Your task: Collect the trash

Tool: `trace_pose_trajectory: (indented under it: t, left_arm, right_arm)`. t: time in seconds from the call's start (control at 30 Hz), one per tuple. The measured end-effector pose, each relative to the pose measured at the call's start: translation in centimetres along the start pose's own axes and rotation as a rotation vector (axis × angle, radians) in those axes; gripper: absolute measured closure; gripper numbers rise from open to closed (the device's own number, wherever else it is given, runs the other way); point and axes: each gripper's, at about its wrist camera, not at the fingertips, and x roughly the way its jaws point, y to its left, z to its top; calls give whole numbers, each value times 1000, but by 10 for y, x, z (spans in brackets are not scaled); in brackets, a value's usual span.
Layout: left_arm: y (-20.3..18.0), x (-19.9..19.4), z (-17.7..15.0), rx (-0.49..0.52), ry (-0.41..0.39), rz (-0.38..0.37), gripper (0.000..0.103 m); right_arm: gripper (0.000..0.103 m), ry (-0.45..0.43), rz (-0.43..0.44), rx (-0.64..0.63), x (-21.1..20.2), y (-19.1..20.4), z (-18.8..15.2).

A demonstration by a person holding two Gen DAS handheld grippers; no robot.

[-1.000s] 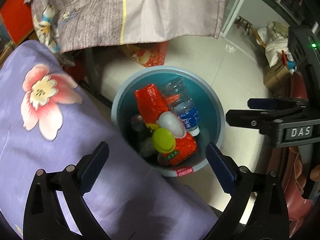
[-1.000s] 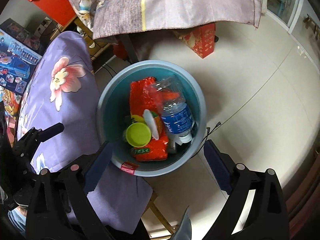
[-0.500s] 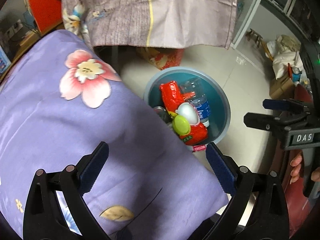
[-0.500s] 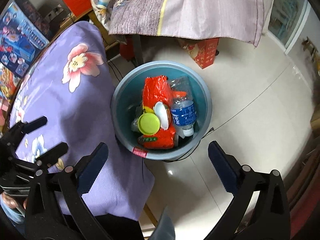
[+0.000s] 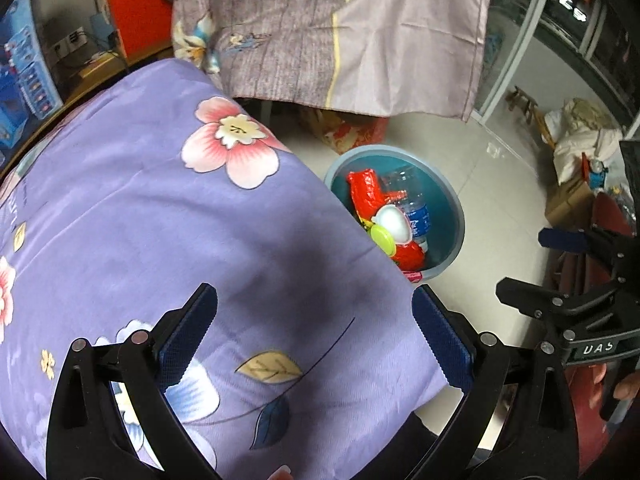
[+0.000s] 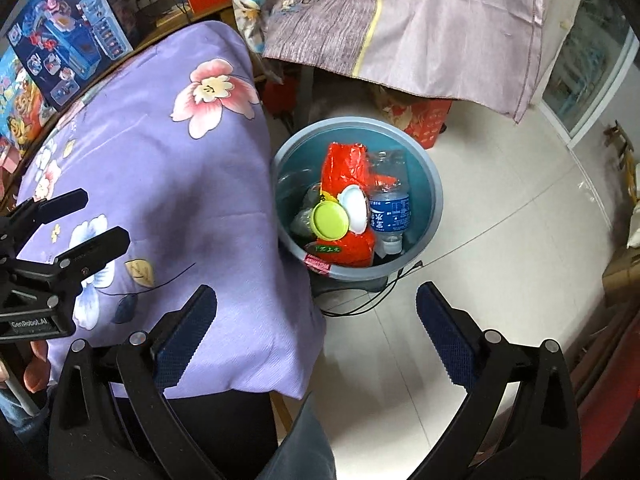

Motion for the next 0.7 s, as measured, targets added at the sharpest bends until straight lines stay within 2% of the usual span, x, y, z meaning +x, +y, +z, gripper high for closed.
trace_pose_trajectory:
  t: [0.27,0.7]
  left_arm:
    - [4,-22,-20,-10,-34,13,4]
    - [11,-31,-34,-34,-45,11,4]
  right_arm:
    - [7,-8,-15,6,-11,5,-20]
    - [7,-47,-14,28,-24,15,-34]
